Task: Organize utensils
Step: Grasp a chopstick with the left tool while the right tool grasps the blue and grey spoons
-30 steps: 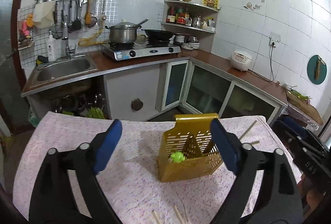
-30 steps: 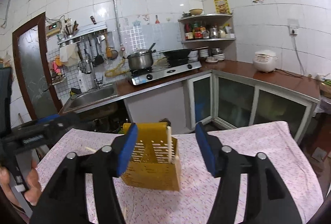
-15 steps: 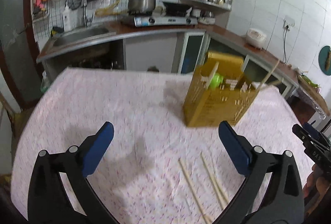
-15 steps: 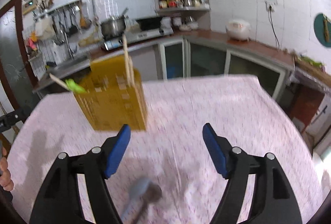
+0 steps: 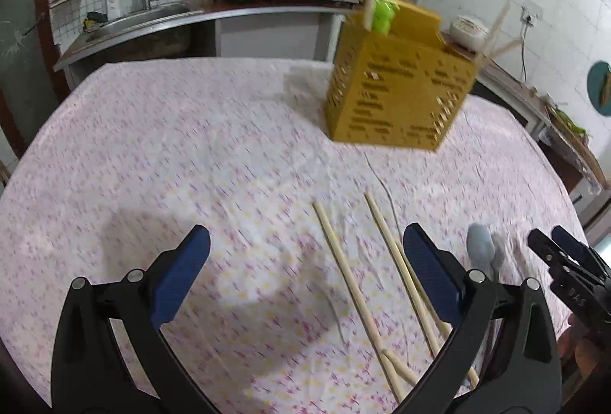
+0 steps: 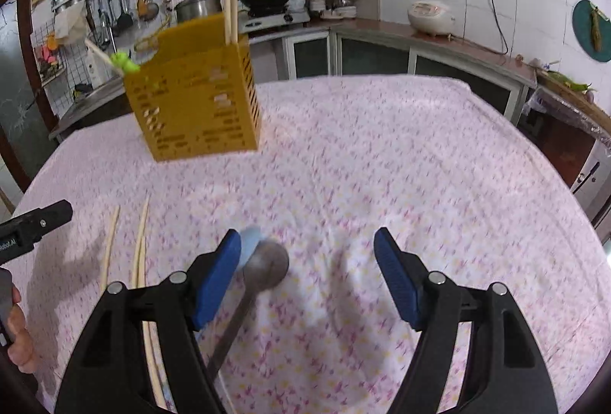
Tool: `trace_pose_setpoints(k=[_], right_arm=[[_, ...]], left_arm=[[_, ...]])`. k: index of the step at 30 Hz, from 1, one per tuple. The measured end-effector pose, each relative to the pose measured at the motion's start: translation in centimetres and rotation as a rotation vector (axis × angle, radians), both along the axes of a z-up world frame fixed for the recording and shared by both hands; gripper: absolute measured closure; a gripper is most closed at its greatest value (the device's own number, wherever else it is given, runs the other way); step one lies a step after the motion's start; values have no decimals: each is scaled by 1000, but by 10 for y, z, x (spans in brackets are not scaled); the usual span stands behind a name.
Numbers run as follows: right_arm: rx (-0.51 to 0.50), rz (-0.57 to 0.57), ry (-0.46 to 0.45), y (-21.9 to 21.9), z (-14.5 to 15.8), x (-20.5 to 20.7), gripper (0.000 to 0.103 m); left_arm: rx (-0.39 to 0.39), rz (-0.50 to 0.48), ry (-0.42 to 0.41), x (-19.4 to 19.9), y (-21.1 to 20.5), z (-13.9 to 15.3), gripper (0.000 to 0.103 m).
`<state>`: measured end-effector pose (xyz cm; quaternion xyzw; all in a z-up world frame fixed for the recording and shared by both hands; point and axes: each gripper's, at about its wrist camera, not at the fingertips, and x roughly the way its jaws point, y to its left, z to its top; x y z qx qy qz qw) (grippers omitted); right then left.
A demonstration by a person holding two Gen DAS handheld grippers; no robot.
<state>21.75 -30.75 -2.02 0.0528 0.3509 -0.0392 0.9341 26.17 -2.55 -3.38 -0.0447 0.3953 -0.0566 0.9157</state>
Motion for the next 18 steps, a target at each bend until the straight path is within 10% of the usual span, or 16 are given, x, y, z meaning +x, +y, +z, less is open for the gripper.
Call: trace_pose_setpoints(k=[9,18], right_arm=[[-1,19,88,13,-26,-1,32],[-13,49,152,23,-37,13,33]], left_arm=[[25,-36,65,4,-15,-19,8],[2,-70,148,22,-29,-32,43]])
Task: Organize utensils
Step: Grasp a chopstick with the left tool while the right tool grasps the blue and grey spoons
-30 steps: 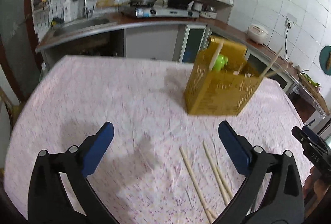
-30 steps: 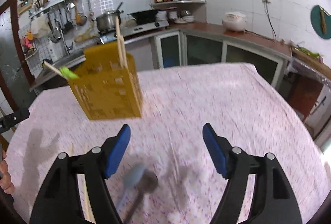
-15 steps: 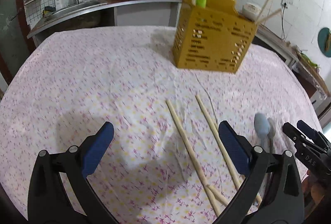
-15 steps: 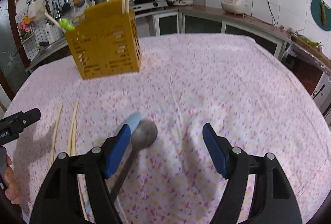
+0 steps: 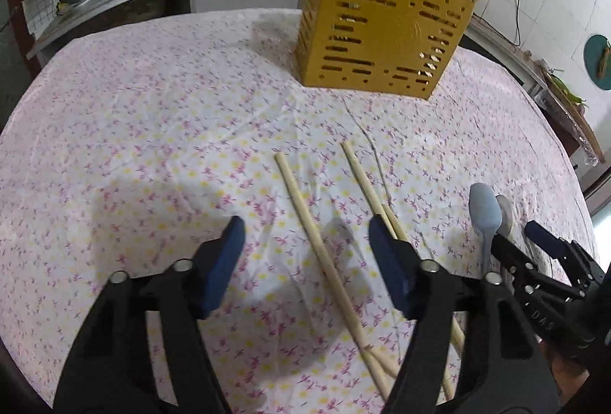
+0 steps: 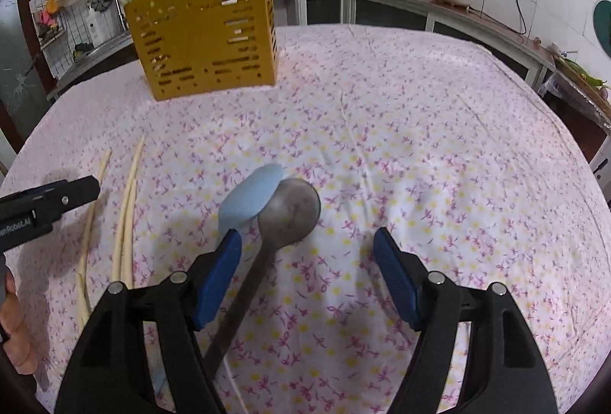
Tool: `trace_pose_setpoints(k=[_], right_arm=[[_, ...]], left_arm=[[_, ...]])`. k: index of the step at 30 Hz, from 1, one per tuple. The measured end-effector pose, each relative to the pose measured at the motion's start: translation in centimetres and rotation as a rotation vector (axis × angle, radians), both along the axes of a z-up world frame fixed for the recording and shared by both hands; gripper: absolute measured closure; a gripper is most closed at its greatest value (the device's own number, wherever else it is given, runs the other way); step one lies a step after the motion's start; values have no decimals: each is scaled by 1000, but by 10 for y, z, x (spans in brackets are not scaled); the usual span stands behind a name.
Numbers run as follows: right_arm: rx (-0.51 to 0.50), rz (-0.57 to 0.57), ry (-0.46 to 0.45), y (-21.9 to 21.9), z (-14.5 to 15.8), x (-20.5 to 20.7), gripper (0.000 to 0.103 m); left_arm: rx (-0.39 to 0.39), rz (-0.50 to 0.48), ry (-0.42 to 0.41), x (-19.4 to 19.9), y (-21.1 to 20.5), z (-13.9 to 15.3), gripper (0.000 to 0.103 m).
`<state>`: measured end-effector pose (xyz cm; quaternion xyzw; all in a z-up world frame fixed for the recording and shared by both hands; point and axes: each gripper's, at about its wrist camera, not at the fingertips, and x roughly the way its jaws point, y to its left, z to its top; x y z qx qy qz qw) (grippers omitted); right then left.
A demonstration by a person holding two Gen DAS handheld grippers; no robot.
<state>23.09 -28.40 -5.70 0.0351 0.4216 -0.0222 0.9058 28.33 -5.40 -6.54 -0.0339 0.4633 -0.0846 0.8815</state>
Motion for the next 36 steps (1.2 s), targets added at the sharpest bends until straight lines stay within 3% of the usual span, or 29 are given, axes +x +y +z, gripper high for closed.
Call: trace_pose_setpoints(k=[4,8,12,14,19,33,36], right_arm=[[18,-8,8,-6,-1,2,50],[28,-16,31,-9,-1,11,52],[5,-27,53,-6,0,22,59],[7,-23,60,-7,1,25,72],[26,-5,68,-11,2,28,74],[82,58,89,-24,2,26,79],[85,60,95,-26,4,27,90]], left_arm=[[18,-7,33,8,-7,-9,55],[40,-4,38,15,-12,-10,55],[61,-10,41,21,-14,-11,65],[64,-14,46,21,-13,-10,71],[50,-18,55,26,-7,-10,86],[13,-83,65,29,-9,-4,98],[9,-94,59,26,-10,2,98]])
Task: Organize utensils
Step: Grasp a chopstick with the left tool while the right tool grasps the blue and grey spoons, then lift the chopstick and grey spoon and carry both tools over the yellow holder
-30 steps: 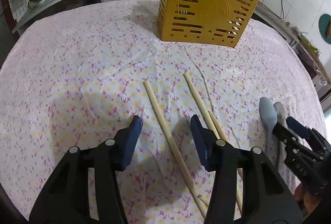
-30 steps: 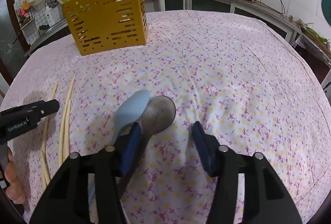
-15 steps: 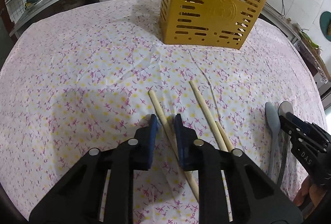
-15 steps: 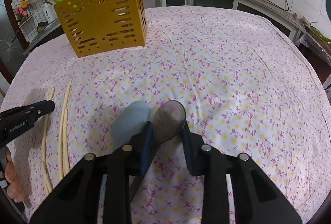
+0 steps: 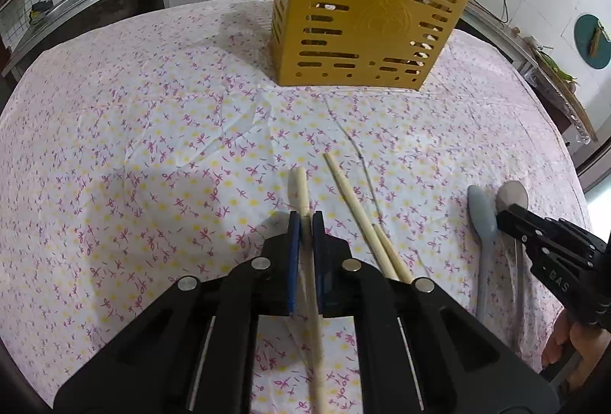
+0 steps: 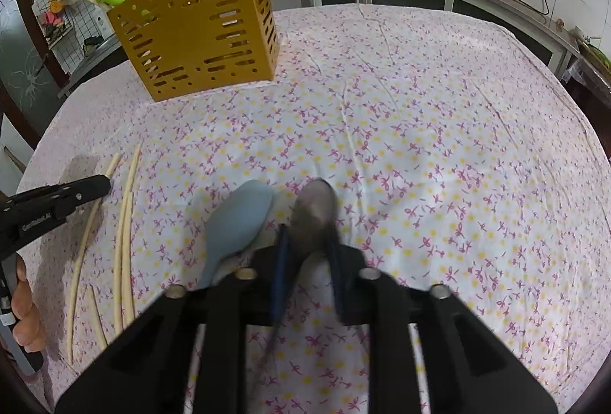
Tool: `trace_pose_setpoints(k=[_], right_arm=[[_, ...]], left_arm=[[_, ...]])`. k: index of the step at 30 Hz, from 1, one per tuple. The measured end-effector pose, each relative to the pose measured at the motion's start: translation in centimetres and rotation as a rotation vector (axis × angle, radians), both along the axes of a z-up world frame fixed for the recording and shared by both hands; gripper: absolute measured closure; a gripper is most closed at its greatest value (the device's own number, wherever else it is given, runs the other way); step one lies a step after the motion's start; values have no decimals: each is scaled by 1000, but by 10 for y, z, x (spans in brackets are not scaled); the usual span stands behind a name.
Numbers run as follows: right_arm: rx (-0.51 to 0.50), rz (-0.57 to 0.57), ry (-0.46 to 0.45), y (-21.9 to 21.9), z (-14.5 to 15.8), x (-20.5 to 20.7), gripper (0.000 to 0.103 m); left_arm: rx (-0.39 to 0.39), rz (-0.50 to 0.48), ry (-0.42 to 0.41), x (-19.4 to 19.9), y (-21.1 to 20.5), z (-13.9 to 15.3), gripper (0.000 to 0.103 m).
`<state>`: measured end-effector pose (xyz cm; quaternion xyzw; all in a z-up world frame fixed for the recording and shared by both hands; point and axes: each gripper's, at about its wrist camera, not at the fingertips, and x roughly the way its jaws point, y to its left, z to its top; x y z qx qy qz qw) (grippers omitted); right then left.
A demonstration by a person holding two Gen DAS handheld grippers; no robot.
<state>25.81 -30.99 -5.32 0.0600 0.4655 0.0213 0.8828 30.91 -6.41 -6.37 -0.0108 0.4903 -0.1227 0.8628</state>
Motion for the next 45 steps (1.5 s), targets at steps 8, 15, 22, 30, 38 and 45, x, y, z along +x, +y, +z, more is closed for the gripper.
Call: trace_pose_setpoints(k=[8,15,22,30,38,45], right_arm=[[60,8,6,-9,6,1,98],[127,4,-39,-14,19,-3,98],[244,7,-227,-17,50,-20,98],[344,13,-401,-21,81,-27,98],[375,11,-473,-21,92,-25,98],[379,42,-525,-19,110,-17,98]], left_arm=[[-15,-11,-40,-13,8,23,99],[-44,-4,-95,-24,17,47,99],[-85,-3,-195,-35,24,82,99],[-112,-15,-335,-48,24,124,99],[-120,-33,-392,-50,18,147,99],[-132,-44,-423,-42,17,170,99]])
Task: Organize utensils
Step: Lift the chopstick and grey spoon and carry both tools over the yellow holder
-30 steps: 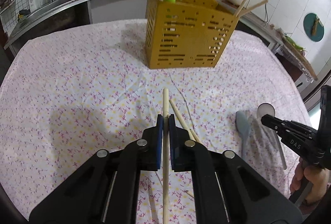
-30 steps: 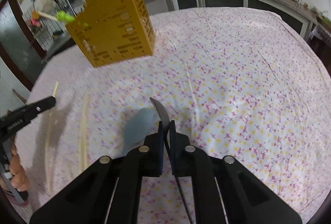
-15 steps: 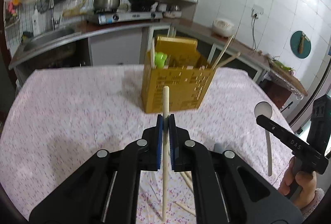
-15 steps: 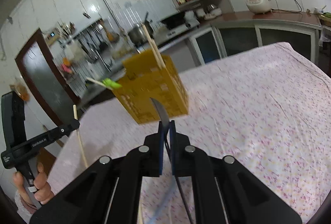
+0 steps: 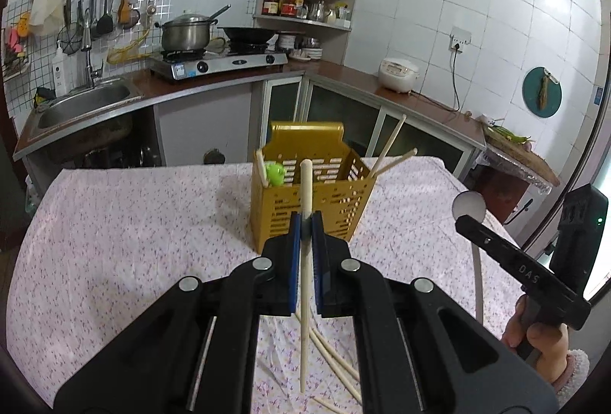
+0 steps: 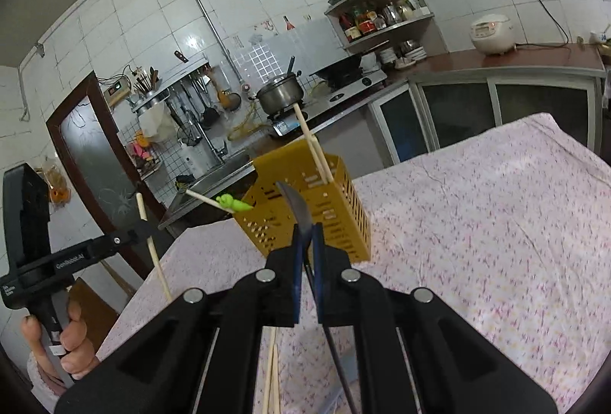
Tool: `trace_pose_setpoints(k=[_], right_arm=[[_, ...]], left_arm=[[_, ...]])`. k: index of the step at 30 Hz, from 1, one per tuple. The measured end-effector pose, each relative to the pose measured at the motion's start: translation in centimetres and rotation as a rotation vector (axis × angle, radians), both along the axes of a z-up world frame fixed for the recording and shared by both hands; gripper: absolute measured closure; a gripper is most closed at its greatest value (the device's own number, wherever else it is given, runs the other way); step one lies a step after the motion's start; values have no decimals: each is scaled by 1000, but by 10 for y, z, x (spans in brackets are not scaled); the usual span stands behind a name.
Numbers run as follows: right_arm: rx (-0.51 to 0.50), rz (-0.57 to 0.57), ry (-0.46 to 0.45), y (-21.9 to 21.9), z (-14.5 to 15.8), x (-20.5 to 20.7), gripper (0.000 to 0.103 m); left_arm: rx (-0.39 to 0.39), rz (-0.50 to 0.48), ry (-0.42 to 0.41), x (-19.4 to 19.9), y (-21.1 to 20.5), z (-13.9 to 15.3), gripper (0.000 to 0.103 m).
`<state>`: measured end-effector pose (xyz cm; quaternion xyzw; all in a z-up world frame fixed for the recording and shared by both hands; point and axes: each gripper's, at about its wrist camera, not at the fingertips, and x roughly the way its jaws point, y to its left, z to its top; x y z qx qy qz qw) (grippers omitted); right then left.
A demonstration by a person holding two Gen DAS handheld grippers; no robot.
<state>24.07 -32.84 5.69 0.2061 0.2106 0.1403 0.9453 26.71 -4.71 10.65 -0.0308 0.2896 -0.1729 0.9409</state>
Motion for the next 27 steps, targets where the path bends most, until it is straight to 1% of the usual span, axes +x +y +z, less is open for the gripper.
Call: trace_pose_setpoints(k=[4,10,12,14,18,20,23,27], right_arm=[[-9,11,31,3,4,12,98],[-36,21,33,6,4,19,98],[-78,16,41,10,4,23,98],[-72,28,57,11,4,27,98],[-46,32,18,12,18,34,98],[-30,34,-13,13,27,39,98],[-41,21,-77,21,41,48,98],[-36,35,-136,34,58,60,98]], left_arm=[[-3,-4,-8,5,0,10,99],[0,-2,-3,13,0,10,99],[1,1,1,16,0,8,99],[-1,0,8,18,-1,7,99],[1,-3,-10,23,-3,15,99],[-4,-4,-30,26,-5,23,99],[-14,1,-64,35,-7,35,99],[-19,4,-120,49,-13,54,99]])
